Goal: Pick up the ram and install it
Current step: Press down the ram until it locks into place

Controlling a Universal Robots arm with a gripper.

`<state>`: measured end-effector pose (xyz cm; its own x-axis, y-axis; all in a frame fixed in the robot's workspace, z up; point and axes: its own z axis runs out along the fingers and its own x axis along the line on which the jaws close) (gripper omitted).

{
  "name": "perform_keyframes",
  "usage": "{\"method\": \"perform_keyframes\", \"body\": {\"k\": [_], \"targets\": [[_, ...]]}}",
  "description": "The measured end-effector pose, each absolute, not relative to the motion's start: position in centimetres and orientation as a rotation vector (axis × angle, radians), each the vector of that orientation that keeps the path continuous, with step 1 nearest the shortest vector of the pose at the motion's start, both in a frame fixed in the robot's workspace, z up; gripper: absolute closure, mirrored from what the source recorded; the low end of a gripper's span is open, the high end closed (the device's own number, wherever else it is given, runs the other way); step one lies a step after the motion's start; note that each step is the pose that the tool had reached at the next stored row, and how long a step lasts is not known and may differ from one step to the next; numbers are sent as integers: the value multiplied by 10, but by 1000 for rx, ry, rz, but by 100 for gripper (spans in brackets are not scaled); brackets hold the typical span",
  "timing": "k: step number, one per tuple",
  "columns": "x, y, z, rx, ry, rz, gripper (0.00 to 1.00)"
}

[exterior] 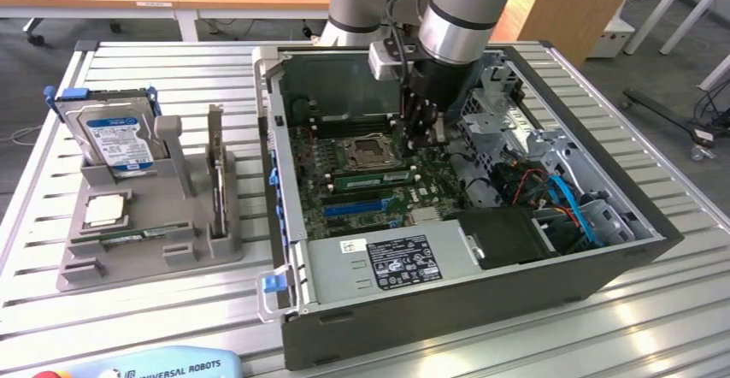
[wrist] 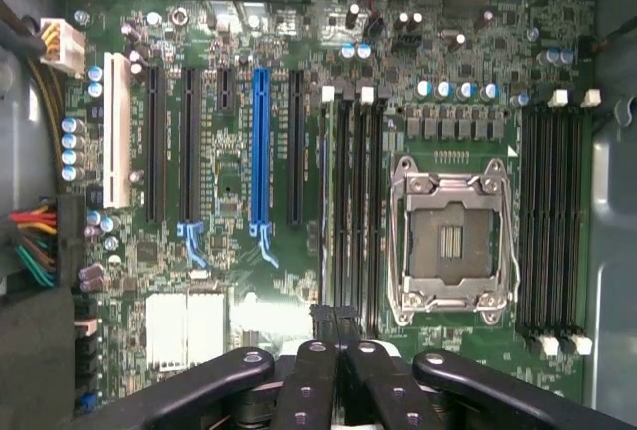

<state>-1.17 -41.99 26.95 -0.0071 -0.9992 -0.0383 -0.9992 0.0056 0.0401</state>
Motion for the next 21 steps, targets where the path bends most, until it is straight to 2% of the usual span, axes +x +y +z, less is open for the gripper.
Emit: {"method": "perform_keyframes", "body": {"k": [21], "targets": [[8, -420, 268, 2213, -2227, -87, 90]]}}
